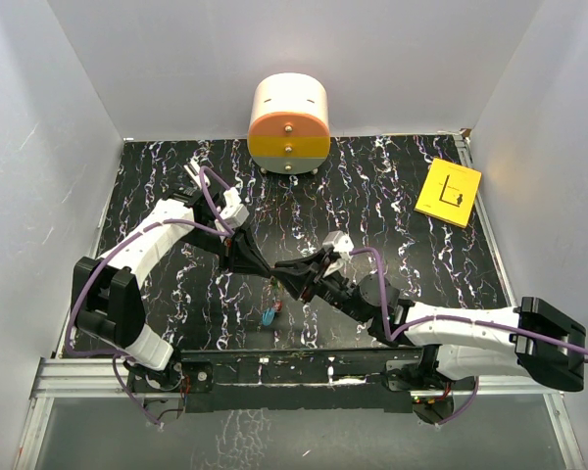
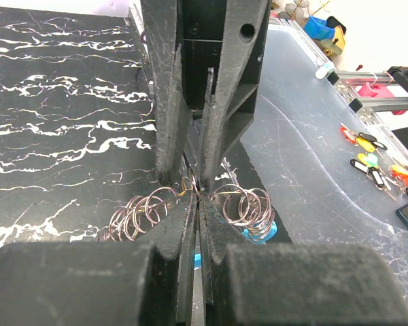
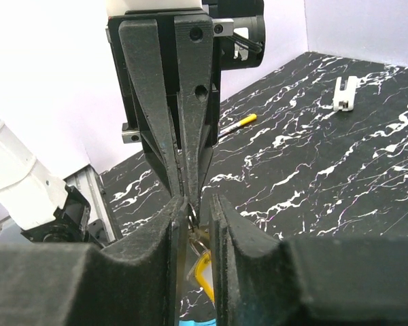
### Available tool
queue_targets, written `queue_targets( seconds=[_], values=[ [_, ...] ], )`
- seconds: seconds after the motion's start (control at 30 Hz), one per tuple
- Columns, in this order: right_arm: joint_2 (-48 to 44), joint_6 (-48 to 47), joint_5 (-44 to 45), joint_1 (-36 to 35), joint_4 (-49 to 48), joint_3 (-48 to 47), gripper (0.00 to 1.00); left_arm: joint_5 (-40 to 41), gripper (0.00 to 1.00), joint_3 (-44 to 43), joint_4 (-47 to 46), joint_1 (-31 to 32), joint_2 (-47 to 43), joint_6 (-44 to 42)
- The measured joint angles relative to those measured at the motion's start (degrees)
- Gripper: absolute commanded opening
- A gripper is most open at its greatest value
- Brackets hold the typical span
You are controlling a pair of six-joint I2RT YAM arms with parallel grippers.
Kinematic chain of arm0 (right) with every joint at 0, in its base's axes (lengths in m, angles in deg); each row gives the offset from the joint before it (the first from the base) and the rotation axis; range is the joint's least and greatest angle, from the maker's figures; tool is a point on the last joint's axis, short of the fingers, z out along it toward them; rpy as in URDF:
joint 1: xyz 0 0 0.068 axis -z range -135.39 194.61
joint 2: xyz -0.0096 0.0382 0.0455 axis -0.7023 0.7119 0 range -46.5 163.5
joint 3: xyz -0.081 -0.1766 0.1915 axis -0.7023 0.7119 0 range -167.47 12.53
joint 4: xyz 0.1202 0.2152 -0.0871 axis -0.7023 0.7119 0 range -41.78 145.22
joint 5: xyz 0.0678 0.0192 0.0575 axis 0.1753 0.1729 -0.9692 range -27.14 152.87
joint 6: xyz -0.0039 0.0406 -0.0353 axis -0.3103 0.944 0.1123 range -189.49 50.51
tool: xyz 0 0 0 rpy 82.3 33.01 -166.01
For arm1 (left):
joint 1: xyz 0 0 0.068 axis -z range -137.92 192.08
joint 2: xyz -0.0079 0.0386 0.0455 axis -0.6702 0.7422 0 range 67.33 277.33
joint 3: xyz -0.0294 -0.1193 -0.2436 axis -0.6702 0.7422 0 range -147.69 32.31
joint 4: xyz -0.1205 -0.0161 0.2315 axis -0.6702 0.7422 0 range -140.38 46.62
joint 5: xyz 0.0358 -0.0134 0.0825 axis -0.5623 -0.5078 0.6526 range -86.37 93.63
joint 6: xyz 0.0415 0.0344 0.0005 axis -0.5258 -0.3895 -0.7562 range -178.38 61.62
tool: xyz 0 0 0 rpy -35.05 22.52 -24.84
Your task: Put the keys on the keyring
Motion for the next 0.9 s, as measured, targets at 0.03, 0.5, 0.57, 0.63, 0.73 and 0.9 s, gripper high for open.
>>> queue_targets(
  seconds=[0.03,0.5,0.57,0.63,0.73,0.9],
  values=[
    [0.2,-0.1,0.0,0.0,-0.1,0.0,0.21,0.0,0.00,0.0,0.0,0.0,0.0,0.0],
    [0.7,0.0,0.0,0.0,-1.1,0.0,0.17,0.0,0.00,0.0,-0.1,0.0,0.0,0.2],
    [0.7,0.1,0.0,0.0,-1.5,0.0,0.09,0.0,0.00,0.0,-0.1,0.0,0.0,0.2],
    [0.8,0.0,-0.1,-0.1,-1.7,0.0,0.08,0.0,0.00,0.0,-0.1,0.0,0.0,0.2],
    [1.0,0.0,-0.1,-0.1,-2.1,0.0,0.08,0.0,0.00,0.0,-0.1,-0.1,0.0,0.2],
    [1.1,0.1,-0.1,-0.1,-2.3,0.0,0.15,0.0,0.00,0.0,-0.2,-0.2,0.0,0.4]
  ],
)
